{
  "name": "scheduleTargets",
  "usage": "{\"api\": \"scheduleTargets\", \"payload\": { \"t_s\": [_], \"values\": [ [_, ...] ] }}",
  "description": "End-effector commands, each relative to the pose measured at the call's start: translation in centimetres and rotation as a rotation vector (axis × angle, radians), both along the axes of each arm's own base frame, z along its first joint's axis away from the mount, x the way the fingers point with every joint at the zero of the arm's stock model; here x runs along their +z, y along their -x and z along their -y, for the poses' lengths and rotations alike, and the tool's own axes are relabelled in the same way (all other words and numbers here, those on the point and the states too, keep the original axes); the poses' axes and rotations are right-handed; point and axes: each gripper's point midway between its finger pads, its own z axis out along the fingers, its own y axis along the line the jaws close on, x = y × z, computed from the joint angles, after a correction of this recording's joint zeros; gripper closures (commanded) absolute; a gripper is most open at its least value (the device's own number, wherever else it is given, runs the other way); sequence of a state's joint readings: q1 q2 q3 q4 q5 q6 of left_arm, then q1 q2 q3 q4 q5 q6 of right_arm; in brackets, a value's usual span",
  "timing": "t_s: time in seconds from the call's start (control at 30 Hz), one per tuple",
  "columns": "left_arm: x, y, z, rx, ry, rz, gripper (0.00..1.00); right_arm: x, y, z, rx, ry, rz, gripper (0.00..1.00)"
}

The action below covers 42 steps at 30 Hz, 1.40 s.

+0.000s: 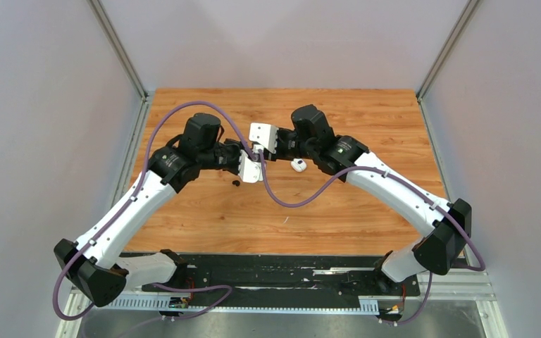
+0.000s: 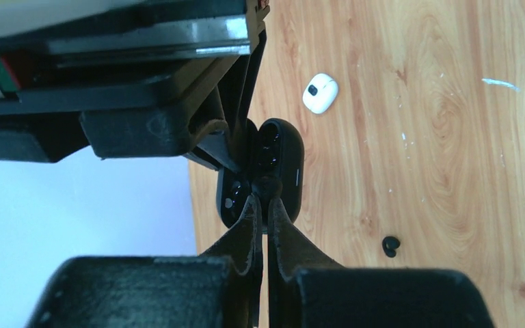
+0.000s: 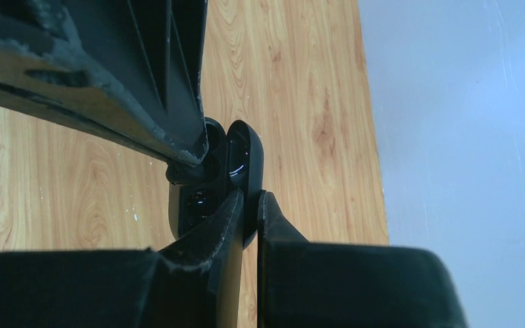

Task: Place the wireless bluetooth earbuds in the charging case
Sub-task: Place the earbud in the charging case.

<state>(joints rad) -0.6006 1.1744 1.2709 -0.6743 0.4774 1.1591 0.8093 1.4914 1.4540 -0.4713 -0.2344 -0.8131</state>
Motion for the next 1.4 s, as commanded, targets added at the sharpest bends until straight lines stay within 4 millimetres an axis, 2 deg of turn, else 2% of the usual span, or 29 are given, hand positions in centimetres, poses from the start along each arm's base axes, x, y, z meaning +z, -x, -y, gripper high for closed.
{"api": "scheduleTargets", "payload": {
  "t_s": [0.0, 0.2, 0.53, 0.87, 1.03, 1.2, 1.37],
  "values": [
    [0.7, -0.7, 0.1, 0.014, -0.003, 0.017, 1.0, 4.1, 0.2, -0.6, 0.007, -0.092, 0.059, 1.0],
    [0.3, -0.9, 0.3, 0.015, -0.006, 0.014, 1.0, 4.4, 0.1, -0.8, 0.01, -0.1, 0.06, 1.0],
    [0.1, -2.4, -0.3, 0.078, -0.011, 0.078, 1.0, 5.1, 0.6, -1.3, 0.021, -0.14, 0.022, 1.0],
    [-1.4, -0.9, -1.3, 0.034, -0.082, 0.072, 1.0, 4.8, 0.3, -1.1, -0.005, -0.154, -0.017, 1.0],
    [-1.2, -0.5, -1.8, 0.037, -0.095, 0.066, 1.0, 4.6, 0.1, -0.9, -0.013, -0.149, -0.017, 1.0],
    [-0.4, 0.1, -1.5, 0.02, -0.08, 0.034, 1.0, 4.4, -0.1, -1.0, -0.013, -0.145, -0.017, 1.0],
    [-0.6, 0.5, -1.2, 0.005, -0.103, -0.036, 1.0, 4.8, -0.2, -1.2, -0.007, -0.152, -0.012, 1.0]
  ]
}}
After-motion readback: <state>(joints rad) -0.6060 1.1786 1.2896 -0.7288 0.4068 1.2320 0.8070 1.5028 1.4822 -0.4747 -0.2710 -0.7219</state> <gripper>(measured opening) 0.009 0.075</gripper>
